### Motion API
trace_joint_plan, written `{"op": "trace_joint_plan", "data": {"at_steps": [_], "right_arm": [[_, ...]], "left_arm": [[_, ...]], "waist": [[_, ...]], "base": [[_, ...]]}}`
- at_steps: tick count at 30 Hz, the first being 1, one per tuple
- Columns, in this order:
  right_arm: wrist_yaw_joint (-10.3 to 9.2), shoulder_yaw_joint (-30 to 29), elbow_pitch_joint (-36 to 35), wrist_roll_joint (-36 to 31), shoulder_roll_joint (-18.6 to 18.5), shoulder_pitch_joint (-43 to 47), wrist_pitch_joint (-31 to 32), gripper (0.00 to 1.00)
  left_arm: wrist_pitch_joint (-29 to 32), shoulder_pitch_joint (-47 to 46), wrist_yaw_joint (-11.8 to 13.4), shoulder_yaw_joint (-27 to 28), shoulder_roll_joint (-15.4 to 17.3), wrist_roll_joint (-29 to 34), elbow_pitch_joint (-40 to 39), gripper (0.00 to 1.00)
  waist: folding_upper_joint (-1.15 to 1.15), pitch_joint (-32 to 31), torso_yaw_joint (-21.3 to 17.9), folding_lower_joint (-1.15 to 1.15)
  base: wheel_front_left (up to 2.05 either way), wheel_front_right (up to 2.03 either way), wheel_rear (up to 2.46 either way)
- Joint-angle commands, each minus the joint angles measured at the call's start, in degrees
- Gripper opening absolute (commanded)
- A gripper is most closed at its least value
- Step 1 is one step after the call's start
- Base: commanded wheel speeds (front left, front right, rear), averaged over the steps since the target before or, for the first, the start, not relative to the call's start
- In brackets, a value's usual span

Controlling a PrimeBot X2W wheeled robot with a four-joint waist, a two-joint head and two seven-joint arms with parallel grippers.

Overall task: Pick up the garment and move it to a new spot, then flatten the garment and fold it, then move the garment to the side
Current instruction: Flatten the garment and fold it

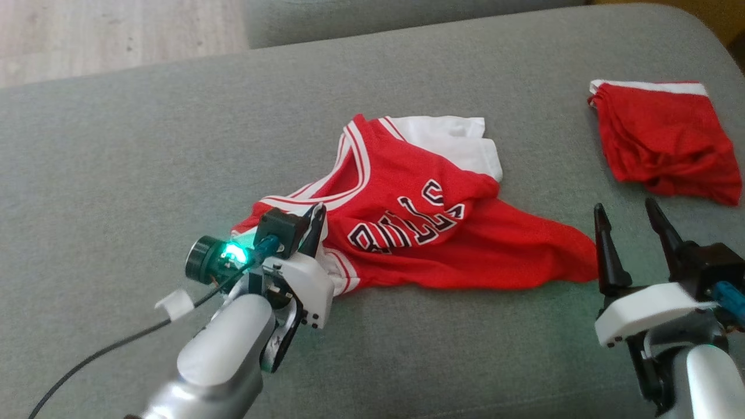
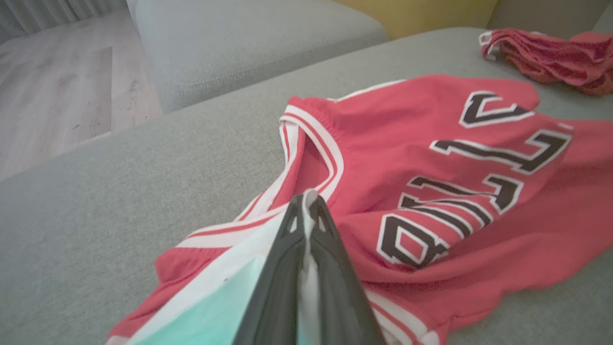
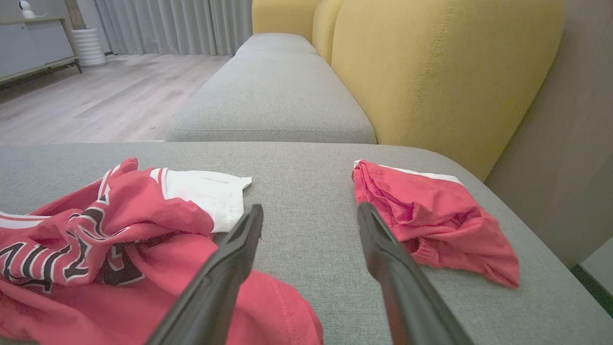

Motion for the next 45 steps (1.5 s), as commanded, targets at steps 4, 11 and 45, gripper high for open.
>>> {"op": "trace_joint_plan", "data": {"at_steps": [4,11,45], "right_arm": [[0.39,-0.01,-1.64,0.39,-0.25,-0.04,-0.66,1.00],[0.39,-1.49,-1.51,1.01,-0.22,2.64,-0.64,1.00],[0.39,-1.80,1.20,3.58,-0.21,8.80,-4.75,1.00]], "left_arm": [[-3.92,1.66,2.14,3.67,2.11,-1.01,-6.35,0.00],[-7.32,10.49,6.48,6.44,6.04,-2.47,-14.92,0.00],[-19.45,32.33,5.28,18.37,5.86,-8.13,-19.47,1.00]], "waist": [[0.00,-2.51,2.83,0.00],[0.00,-5.34,6.40,0.00],[0.00,-11.27,6.99,0.00]], "base": [[0.00,0.00,0.00],[0.00,0.00,0.00],[0.00,0.00,0.00]]}}
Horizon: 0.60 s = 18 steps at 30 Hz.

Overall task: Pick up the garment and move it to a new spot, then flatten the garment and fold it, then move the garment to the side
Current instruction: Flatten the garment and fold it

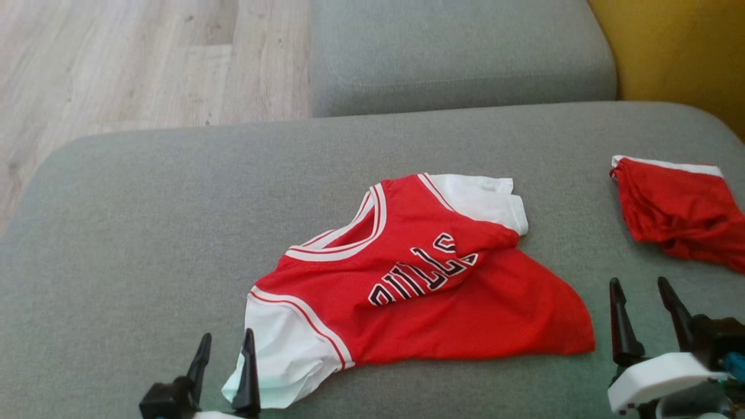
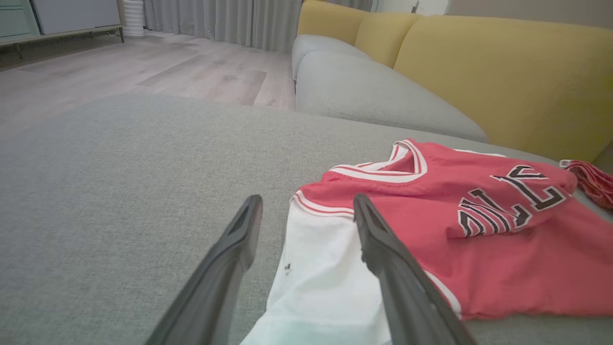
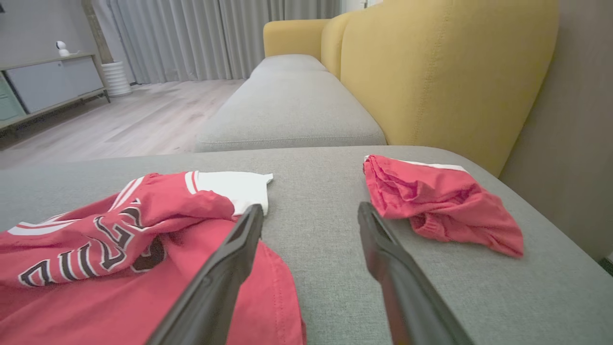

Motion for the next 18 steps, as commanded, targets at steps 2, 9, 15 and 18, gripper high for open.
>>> {"op": "trace_joint_plan", "data": {"at_steps": [2,9,15,18], "right_arm": [[0.39,2.24,-1.59,0.39,-0.50,-1.30,-1.14,1.00],[0.39,5.86,-0.44,1.66,-0.50,-1.49,-2.19,1.00],[0.39,8.82,1.21,2.81,-0.50,-1.84,-3.12,1.00],[0.39,9.39,1.71,2.92,-0.50,-1.98,-3.38,1.00]], "left_arm": [[-0.76,-1.86,-0.24,1.97,0.06,0.92,-1.73,1.00],[-0.76,-1.47,-0.71,1.29,-0.26,1.08,-1.54,1.00],[-0.66,-1.03,-0.69,0.97,-0.15,0.87,-2.07,1.00],[-0.51,-0.93,-0.61,0.86,-0.06,0.78,-2.41,1.00]], "waist": [[0.00,-0.90,0.30,0.00],[0.00,-2.48,0.77,0.00],[0.00,-3.44,1.35,0.00],[0.00,-3.56,1.57,0.00]], "base": [[0.00,0.00,0.00],[0.00,0.00,0.00],[0.00,0.00,0.00],[0.00,0.00,0.00]]}}
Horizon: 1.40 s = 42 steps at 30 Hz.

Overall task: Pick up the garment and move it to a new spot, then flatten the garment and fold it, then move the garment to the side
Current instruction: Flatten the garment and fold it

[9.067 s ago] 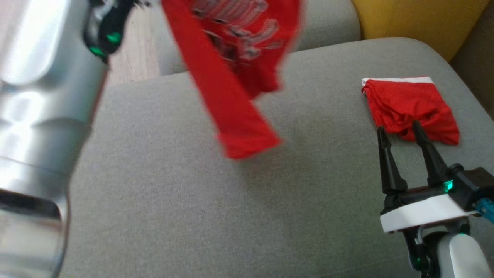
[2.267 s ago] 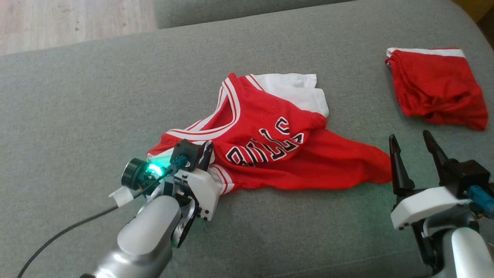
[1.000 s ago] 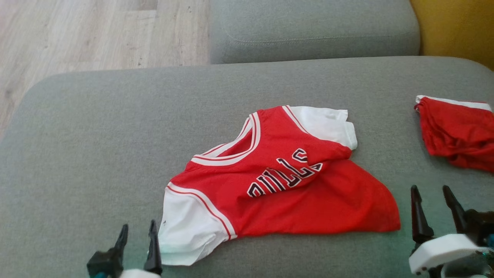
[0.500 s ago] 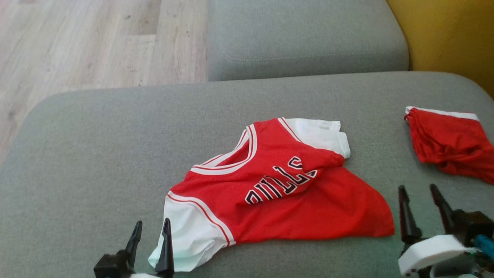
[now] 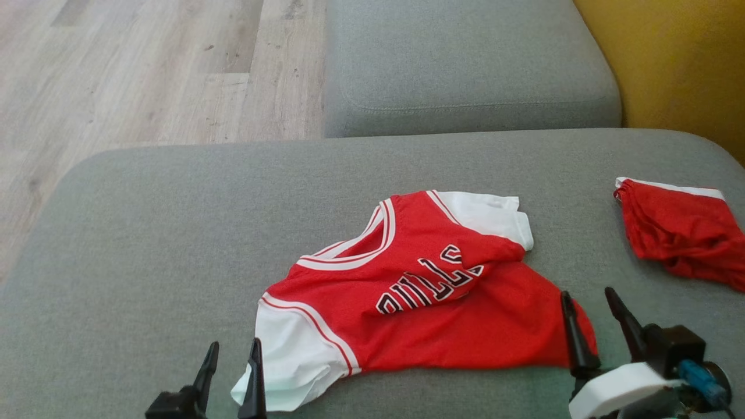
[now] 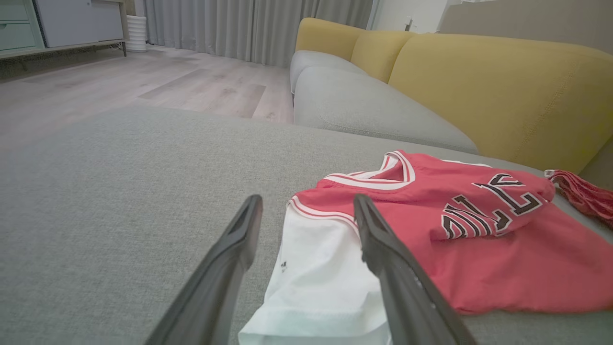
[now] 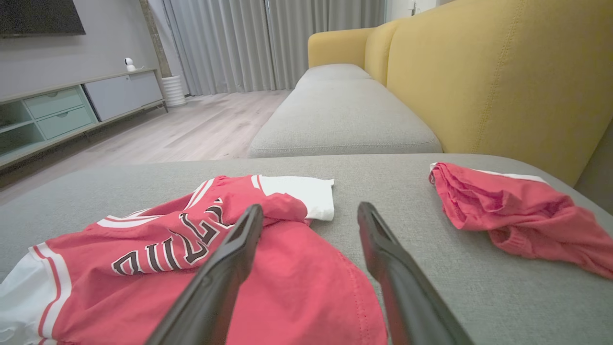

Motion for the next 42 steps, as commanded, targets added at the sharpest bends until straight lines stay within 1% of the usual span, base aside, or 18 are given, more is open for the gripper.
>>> {"op": "trace_joint_plan", "data": {"at_steps": [1,14,19,25,29,32,39,40,41,42], "right_arm": [[0.39,1.73,-1.51,0.34,-0.49,-2.03,-0.98,1.00],[0.39,2.41,-1.04,0.27,-0.49,-2.51,-1.11,1.00],[0.39,2.50,-1.03,0.18,-0.49,-2.71,-0.98,1.00],[0.39,2.88,-0.99,0.15,-0.49,-3.07,-0.75,1.00],[0.39,2.98,-0.84,0.13,-0.49,-3.26,-0.68,1.00],[0.39,2.74,-0.72,0.01,-0.49,-3.23,-0.54,1.00],[0.39,1.65,0.55,-0.36,-0.49,-2.92,0.00,1.00],[0.39,1.30,0.99,-0.48,-0.49,-2.83,0.17,1.00],[0.39,0.77,1.53,-0.47,-0.49,-2.71,0.37,1.00],[0.39,0.10,2.20,-0.53,-0.49,-2.59,0.66,1.00]], "left_arm": [[-0.48,-2.17,-0.04,1.51,0.46,-0.04,-2.02,1.00],[0.41,-2.21,0.64,1.36,1.00,-0.49,-3.11,1.00],[4.08,-3.34,1.58,2.35,1.57,-2.19,-1.00,1.00],[10.77,-5.14,2.58,3.23,1.16,-5.64,4.66,1.00],[13.49,-5.50,2.12,2.69,0.23,-7.20,7.38,1.00],[14.71,-5.37,0.96,2.29,-0.71,-8.59,7.93,1.00],[16.50,-5.33,0.39,1.22,-1.25,-9.25,9.37,0.99],[16.60,-5.38,0.25,1.09,-1.39,-9.33,9.54,0.75],[16.56,-5.45,0.05,1.05,-1.57,-9.49,9.63,0.39],[16.42,-5.52,-0.10,1.05,-1.71,-9.60,9.71,0.22]], "waist": [[0.00,0.01,0.12,0.00],[0.00,0.88,0.09,0.00],[0.00,1.99,-0.08,0.00],[0.00,3.26,-0.48,0.00],[0.00,3.88,-0.72,0.00],[0.00,4.25,-0.84,0.00],[0.00,4.83,-1.14,0.00],[0.00,4.90,-1.19,0.00],[0.00,4.97,-1.23,0.00],[0.00,5.03,-1.28,0.00]], "base": [[0.00,0.00,0.00],[0.00,0.00,0.00],[0.00,0.00,0.00],[0.00,0.00,0.00],[0.00,0.00,0.00],[0.00,0.00,0.00],[0.00,0.00,0.00],[0.00,0.00,0.00],[0.00,0.00,0.00],[0.00,0.00,0.00]]}}
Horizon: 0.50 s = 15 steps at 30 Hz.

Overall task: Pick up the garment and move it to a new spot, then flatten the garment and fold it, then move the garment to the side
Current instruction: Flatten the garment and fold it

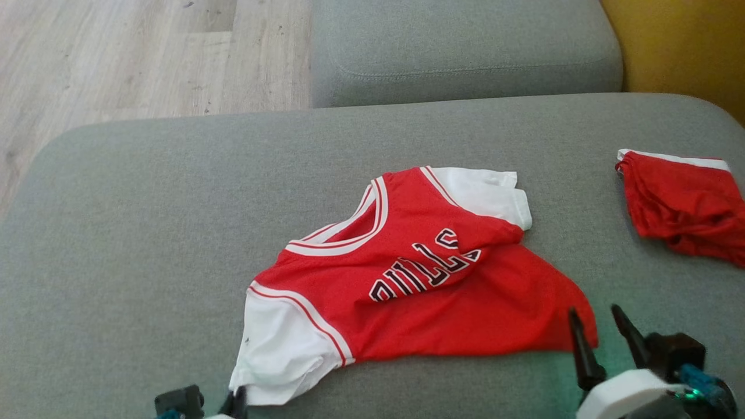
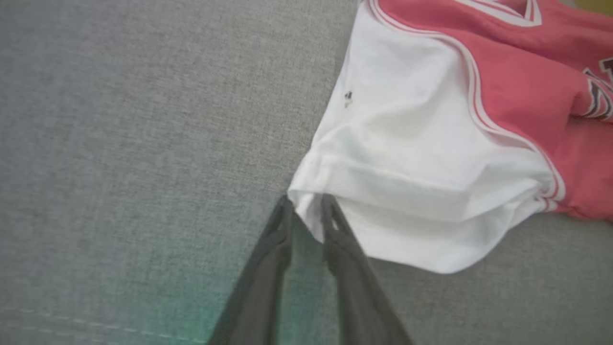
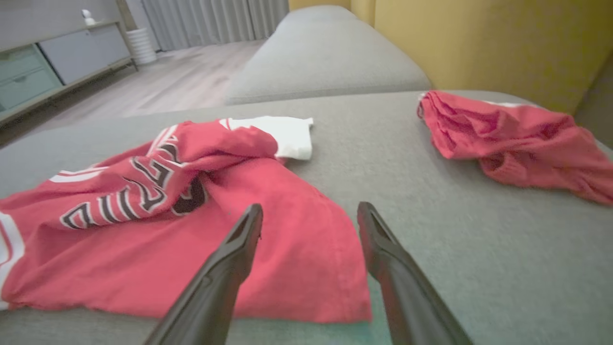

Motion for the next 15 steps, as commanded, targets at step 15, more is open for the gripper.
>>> {"op": "trace_joint_plan", "data": {"at_steps": [15], "right_arm": [[0.39,-4.43,16.26,-0.58,-0.49,-8.55,0.84,1.00]], "left_arm": [[-6.45,-3.08,0.16,2.11,0.92,1.52,-6.13,0.00]], "waist": [[0.00,0.90,1.45,0.00]], "base": [[0.00,0.00,0.00]]}}
